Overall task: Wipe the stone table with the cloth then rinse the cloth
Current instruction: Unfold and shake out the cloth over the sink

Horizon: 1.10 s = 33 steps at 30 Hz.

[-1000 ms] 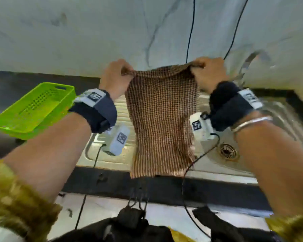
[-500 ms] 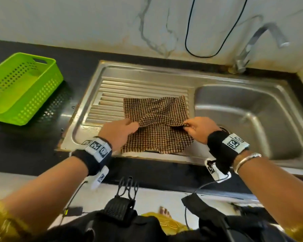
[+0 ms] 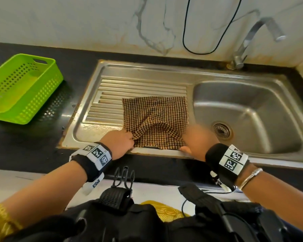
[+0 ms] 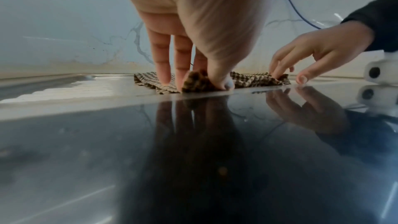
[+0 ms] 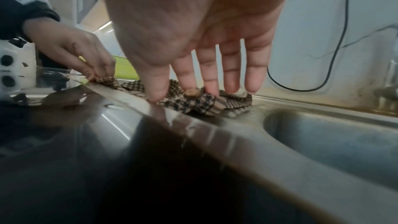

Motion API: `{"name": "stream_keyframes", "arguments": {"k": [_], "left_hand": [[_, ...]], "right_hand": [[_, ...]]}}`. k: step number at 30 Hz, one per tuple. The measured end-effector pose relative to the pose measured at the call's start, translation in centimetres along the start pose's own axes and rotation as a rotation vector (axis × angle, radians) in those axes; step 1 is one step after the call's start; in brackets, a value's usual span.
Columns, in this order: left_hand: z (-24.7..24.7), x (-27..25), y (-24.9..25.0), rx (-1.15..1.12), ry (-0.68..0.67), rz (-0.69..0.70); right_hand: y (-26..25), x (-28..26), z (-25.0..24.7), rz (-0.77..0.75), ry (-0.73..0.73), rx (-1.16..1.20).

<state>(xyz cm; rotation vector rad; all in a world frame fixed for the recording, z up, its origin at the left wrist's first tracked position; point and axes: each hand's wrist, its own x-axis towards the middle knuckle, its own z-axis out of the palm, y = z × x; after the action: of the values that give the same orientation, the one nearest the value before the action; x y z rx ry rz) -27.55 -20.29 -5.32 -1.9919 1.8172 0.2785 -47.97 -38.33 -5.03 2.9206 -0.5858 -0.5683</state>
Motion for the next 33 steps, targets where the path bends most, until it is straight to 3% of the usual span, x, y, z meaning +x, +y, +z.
{"name": "stream_keyframes", "arguments": {"k": [3,5,9,12,19,25,28,30,33], "left_hand": [[-0.1,0.2,0.2,-0.004,0.003,-0.029],[-0.5,0.1,-0.1,-0.094,0.102,-0.076],[-2.5,-0.7,-1.7,-0.423,0.542,-0.119],[-4.3,-1.3,-2.7,-0.365,0.819,-0.048],[-6.6,-3.2,-5.0,-0.355,1.043,-0.068],[-9.0,-5.1,-5.5,-0.468,1.291,-0.102],[-10.1,-5.8,-5.4,-0.501,1.325,-0.113],[-10.6,-6.0,-5.4,-0.525,1.317,-0.144],[-11.0,-6.2,-5.4,-0.531,1.301,-0.175]], "right_hand": [[-0.9,0.0,-0.6,0.042,0.052,-0.014],[-1.4,0.2,-1.2,0.062,0.086,0.036],[-2.6,0.6,-1.4,0.124,0.044,0.194],[-3.6,1.3,-1.4,0.184,0.037,0.27],[-1.4,0.9,-3.8,0.335,0.19,0.476],[1.8,-1.2,-5.6,0.282,0.504,1.118],[1.9,-2.5,-7.0,0.209,0.476,1.307],[1.7,-3.4,-7.6,0.136,0.455,1.213],[1.3,-4.5,-7.9,0.025,0.393,0.712]]}}
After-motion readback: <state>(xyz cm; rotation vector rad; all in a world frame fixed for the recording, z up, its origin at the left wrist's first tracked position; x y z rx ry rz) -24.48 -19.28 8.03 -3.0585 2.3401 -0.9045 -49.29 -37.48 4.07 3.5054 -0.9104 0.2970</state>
